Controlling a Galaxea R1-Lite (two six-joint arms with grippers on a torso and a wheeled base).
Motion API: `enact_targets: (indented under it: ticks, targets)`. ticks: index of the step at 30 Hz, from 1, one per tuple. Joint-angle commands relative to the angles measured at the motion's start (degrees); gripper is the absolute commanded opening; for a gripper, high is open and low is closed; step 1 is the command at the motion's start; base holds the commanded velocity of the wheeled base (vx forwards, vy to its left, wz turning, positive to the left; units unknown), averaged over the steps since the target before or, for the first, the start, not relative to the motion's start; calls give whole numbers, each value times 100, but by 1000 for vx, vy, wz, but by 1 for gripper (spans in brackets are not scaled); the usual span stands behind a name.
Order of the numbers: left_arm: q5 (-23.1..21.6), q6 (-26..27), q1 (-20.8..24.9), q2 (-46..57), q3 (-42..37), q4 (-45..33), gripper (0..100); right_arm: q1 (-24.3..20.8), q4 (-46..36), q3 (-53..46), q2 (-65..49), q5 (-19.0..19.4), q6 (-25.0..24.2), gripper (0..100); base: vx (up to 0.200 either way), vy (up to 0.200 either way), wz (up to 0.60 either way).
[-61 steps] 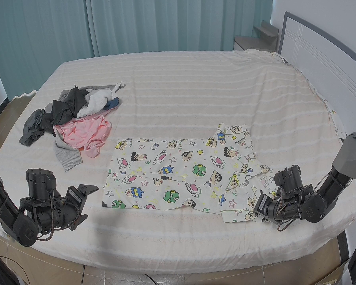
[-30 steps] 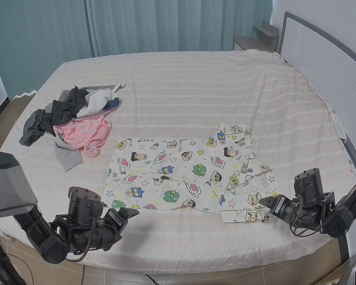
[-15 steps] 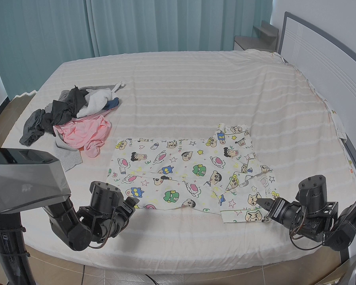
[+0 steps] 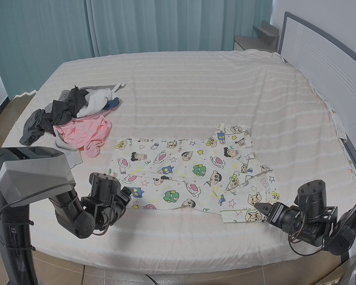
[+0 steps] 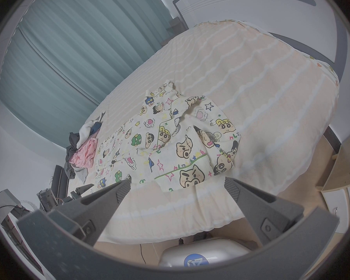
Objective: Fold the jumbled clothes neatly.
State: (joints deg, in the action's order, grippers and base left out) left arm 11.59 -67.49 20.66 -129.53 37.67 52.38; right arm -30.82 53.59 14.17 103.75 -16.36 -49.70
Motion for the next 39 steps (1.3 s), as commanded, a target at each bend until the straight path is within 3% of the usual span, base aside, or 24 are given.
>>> enact_targets:
  ticks: [1,9,10,15,22,31,39]
  targets:
    - [1,51,-45,-205,197,-9,100,-38,-6,-37,48,-8,-5,100,0,0,0]
    - [1,298,-54,-301,285,0,100,-47,-6,-72,198,1,-286,100,0,0,0]
    - [1,403,-54,-328,294,0,0,-47,-6,-63,347,36,-558,100,0,0,0]
    - [194,429,-54,-354,311,18,0,-38,-6,-37,831,10,-1217,100,0,0,0]
    - [537,667,-194,-310,197,53,0,14,-33,245,1200,-8,-1701,100,0,0,0]
    - [537,667,-238,-38,118,62,0,76,-6,579,1718,-8,-2026,100,0,0,0]
    - [528,667,-238,200,12,53,0,217,-6,983,2123,-43,-2026,100,0,0,0]
